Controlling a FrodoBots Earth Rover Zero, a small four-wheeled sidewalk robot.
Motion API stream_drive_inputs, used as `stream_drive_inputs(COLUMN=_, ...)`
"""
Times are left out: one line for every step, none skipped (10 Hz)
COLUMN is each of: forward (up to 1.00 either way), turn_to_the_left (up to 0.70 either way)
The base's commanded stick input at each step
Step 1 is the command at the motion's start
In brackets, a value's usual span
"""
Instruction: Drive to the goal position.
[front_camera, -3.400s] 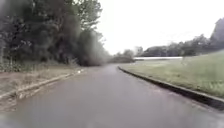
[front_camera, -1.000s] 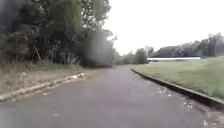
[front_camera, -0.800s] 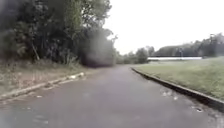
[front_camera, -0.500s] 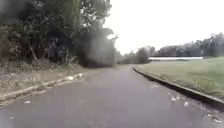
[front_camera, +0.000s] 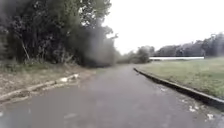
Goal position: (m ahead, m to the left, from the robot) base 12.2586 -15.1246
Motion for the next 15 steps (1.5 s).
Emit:
stream_drive_inputs(forward=1.00, turn_to_the_left=-0.07)
stream_drive_inputs(forward=1.00, turn_to_the_left=-0.10)
stream_drive_inputs(forward=1.00, turn_to_the_left=-0.09)
stream_drive_inputs(forward=1.00, turn_to_the_left=-0.08)
stream_drive_inputs(forward=1.00, turn_to_the_left=-0.05)
stream_drive_inputs(forward=1.00, turn_to_the_left=-0.05)
stream_drive_inputs(forward=1.00, turn_to_the_left=-0.05)
stream_drive_inputs(forward=1.00, turn_to_the_left=-0.06)
stream_drive_inputs(forward=1.00, turn_to_the_left=-0.07)
stream_drive_inputs(forward=1.00, turn_to_the_left=-0.12)
stream_drive_inputs(forward=1.00, turn_to_the_left=-0.17)
stream_drive_inputs(forward=1.00, turn_to_the_left=-0.17)
stream_drive_inputs(forward=1.00, turn_to_the_left=-0.12)
stream_drive_inputs(forward=1.00, turn_to_the_left=-0.10)
stream_drive_inputs(forward=1.00, turn_to_the_left=-0.10)
